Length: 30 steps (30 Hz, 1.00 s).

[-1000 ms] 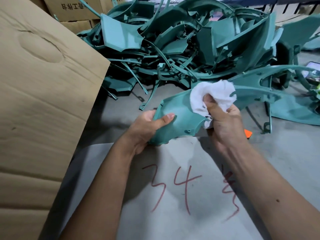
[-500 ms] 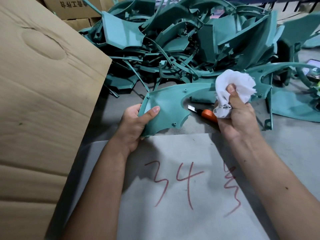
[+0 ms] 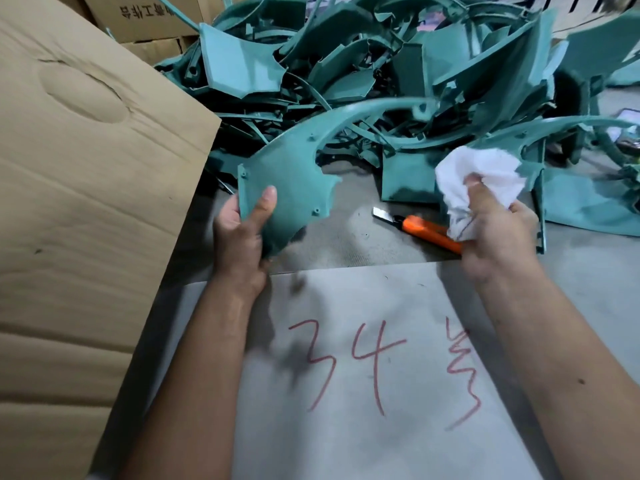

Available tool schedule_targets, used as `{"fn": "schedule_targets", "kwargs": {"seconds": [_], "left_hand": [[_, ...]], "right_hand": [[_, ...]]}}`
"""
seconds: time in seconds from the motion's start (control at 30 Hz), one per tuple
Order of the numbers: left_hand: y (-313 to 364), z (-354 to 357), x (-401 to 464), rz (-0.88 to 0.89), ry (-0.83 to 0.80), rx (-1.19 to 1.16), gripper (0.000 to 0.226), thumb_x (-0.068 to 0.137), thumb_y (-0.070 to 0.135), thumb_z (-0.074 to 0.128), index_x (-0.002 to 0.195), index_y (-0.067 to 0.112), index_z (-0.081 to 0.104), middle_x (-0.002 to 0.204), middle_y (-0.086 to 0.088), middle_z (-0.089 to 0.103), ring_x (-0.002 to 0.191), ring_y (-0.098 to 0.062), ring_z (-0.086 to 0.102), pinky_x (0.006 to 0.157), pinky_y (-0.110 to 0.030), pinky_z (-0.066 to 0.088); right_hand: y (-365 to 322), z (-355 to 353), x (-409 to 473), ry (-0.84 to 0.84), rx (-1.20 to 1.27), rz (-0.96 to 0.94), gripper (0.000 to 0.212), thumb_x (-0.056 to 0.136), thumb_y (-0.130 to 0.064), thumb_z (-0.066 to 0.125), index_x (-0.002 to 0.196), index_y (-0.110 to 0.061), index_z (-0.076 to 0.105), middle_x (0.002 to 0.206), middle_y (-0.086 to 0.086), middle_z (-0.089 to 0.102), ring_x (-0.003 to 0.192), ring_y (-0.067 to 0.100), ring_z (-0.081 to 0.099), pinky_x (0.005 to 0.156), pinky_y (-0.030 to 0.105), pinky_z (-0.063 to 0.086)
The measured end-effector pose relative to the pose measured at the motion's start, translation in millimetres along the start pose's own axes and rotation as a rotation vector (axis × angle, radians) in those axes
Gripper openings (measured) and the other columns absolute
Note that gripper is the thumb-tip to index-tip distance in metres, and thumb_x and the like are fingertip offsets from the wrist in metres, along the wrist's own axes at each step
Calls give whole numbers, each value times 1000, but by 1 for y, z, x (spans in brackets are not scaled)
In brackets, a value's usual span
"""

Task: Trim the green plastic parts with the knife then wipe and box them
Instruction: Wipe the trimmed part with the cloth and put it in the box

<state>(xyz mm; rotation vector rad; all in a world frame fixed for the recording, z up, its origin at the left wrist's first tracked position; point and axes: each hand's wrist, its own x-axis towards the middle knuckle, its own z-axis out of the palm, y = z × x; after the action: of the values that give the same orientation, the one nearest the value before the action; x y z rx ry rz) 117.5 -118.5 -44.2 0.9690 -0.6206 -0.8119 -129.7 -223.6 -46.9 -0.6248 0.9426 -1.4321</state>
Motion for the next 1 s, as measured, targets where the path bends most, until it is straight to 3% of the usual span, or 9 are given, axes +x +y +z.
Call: {"fn": "schedule_targets", "kwargs": {"seconds": [0.13, 0.2, 0.27, 0.37, 0.5, 0.6, 0.7, 0.83, 1.0], "left_hand": [[-5, -8, -2, -16, -159, 167, 36, 91, 12, 69, 125, 1, 61, 109, -15, 74, 90, -25, 73, 66, -38, 62], [-7, -9, -2, -71, -247, 196, 38, 88, 16, 69, 124, 5, 61, 117, -18, 72, 100, -31, 70, 81, -51, 61], [-6, -12, 1, -112, -323, 202, 38, 89, 17, 67, 126, 8, 61, 118, -16, 72, 102, -30, 70, 84, -49, 61], [-3, -17, 2, -150, -351, 203, 39, 90, 18, 67, 127, 7, 62, 119, -17, 72, 100, -29, 71, 78, -50, 63], [1, -22, 5, -128, -147, 238, 36, 85, 23, 75, 112, 0, 69, 104, -21, 75, 82, -27, 73, 65, -34, 62], [5, -27, 8, -124, -19, 232, 18, 94, 23, 70, 93, 6, 68, 78, -11, 69, 54, -15, 62, 46, -20, 50], [16, -31, 4, -203, -126, 155, 21, 104, 21, 51, 95, 7, 64, 62, 0, 62, 37, -5, 50, 32, -12, 35], [22, -24, -7, -326, -336, 173, 11, 91, 15, 65, 92, 5, 70, 70, -5, 73, 55, -12, 68, 49, -20, 54], [6, 3, -17, -494, -522, 344, 7, 74, 6, 75, 79, 8, 80, 72, -9, 74, 56, -14, 69, 57, -23, 58]], "right_hand": [[-8, 2, 5, -119, 229, 36, 36, 95, -33, 73, 121, -8, 67, 101, 7, 80, 90, 18, 75, 73, 35, 63], [-9, 0, 2, -213, 200, 29, 44, 88, -28, 79, 125, -7, 65, 104, 5, 79, 91, 16, 76, 75, 29, 62], [-10, -3, 1, -257, 130, -14, 48, 83, -18, 83, 127, -9, 65, 109, 2, 79, 95, 15, 75, 77, 29, 60], [-15, -3, -2, -248, 91, -110, 36, 79, -14, 81, 112, -15, 67, 85, -6, 77, 64, 5, 65, 52, 19, 46], [-17, 3, -7, -241, -36, -226, 4, 99, -14, 68, 99, -17, 65, 67, -12, 68, 51, 2, 55, 45, 17, 41], [-21, 2, -9, -270, -13, -91, 25, 110, -35, 50, 99, -17, 62, 79, -3, 72, 62, 8, 68, 49, 21, 51], [-29, -9, -6, -395, 117, 107, 49, 110, -41, 38, 76, -25, 70, 72, -5, 70, 61, 12, 69, 50, 22, 53], [-17, 0, -14, -403, -107, 174, 47, 109, -49, 41, 96, -20, 76, 87, 0, 80, 78, 16, 78, 63, 30, 63], [6, 10, -25, -651, -657, 200, 53, 94, -62, 61, 113, -15, 76, 102, 8, 80, 87, 22, 76, 72, 34, 61]]}}
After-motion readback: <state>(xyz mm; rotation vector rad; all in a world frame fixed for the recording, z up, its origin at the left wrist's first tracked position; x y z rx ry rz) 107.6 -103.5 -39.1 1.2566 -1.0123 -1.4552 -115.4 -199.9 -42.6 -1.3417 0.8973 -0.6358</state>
